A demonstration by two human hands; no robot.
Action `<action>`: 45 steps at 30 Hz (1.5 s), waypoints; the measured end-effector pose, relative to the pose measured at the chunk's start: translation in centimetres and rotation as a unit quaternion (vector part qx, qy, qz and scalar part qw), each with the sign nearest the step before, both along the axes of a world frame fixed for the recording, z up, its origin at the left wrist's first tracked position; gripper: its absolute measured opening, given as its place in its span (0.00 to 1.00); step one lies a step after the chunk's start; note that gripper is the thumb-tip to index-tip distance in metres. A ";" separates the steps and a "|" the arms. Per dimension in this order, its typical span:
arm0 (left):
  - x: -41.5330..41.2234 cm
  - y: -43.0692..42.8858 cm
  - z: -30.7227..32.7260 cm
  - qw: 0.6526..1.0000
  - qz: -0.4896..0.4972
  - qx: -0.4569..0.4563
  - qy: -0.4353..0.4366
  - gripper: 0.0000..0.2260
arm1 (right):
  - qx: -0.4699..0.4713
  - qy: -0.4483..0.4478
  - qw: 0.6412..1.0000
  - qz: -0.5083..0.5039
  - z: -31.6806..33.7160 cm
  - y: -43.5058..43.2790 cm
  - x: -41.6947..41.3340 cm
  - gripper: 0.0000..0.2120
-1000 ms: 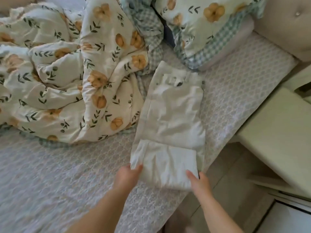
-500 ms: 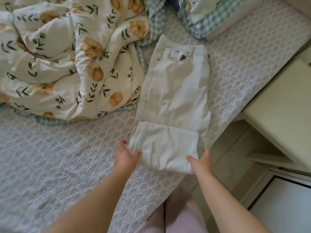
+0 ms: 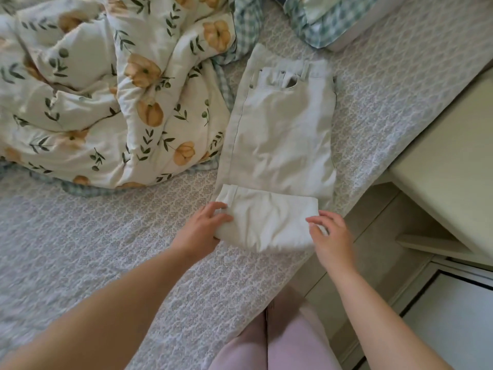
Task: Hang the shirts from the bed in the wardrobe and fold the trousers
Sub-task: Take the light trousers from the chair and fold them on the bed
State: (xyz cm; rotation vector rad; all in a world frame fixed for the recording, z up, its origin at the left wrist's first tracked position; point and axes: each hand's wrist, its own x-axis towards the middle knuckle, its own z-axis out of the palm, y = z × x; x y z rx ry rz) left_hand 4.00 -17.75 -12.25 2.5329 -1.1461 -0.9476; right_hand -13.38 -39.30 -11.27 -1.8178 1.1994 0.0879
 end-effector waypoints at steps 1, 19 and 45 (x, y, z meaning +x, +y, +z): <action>0.9 -0.7 0.6 1.000 0.000 -0.006 0.003 0.20 | 0.018 -0.002 0.999 0.026 0.4 -0.7 0.1 0.06; 13.1 -11.5 2.6 0.952 0.232 0.088 0.180 0.34 | 0.153 0.064 0.984 0.058 1.4 -13.5 7.3 0.12; 6.3 -15.0 -6.4 0.968 0.030 -0.032 -0.248 0.26 | -0.354 0.058 0.905 0.227 -6.6 -10.0 9.9 0.27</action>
